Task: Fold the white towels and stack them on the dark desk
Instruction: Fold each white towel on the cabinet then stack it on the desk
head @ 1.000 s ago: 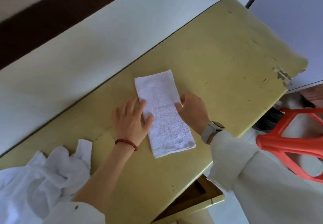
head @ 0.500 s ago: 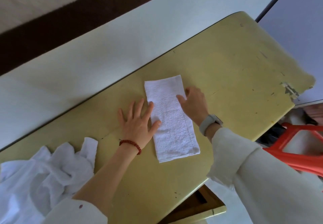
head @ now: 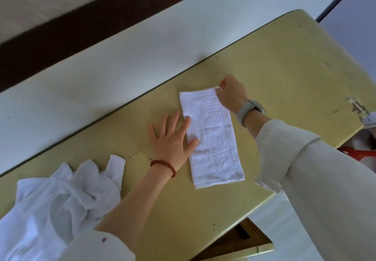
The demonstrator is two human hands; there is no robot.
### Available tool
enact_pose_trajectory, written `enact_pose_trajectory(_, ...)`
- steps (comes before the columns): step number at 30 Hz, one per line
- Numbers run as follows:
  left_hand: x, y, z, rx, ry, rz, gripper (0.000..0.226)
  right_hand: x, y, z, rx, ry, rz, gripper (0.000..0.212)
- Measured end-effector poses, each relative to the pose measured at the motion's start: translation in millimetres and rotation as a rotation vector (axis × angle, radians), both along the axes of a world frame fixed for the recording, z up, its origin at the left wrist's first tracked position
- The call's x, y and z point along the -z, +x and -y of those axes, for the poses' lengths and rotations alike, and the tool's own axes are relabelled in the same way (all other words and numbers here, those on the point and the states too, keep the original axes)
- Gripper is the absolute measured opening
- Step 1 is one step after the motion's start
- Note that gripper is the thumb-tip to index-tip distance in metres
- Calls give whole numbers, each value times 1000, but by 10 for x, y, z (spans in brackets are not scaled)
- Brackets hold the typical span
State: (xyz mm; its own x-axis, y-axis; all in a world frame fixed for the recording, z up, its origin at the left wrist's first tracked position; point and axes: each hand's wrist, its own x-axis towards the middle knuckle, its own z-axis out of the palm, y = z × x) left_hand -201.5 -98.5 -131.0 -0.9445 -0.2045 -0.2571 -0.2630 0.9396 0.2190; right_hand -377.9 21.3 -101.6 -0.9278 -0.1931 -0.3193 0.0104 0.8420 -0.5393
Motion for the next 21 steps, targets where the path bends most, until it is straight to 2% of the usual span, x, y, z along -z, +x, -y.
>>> enact_pose_trajectory(4, -79, -68, 21, -76, 124, -85, 62, -226, 110, -128, -117, -242, -94, 5)
enact_pose_trajectory(6, -142, -193, 57, -232, 241, -179, 66, -402, 226, -213, -170, -347, -98, 9)
enact_pose_trajectory(8, -285, -390, 134, -468, 565, -167, 77, -549, 363, -306, -200, -420, -63, 11)
enact_pose_trajectory(10, -424, -580, 228, -587, 919, -73, 79, -648, 474, -389, -228, -456, -25, 7)
enact_pose_trajectory(12, -537, -699, 320, -538, 1096, 13, 56, -696, 524, -447, -228, -497, 15, 8)
enact_pose_trajectory(15, -620, -771, 383, -493, 1158, -43, 19, -680, 509, -506, -150, -570, 59, 20)
enact_pose_trajectory(21, -737, -751, 385, -437, 1160, -134, 27, -610, 388, -550, -25, -730, 112, 20)
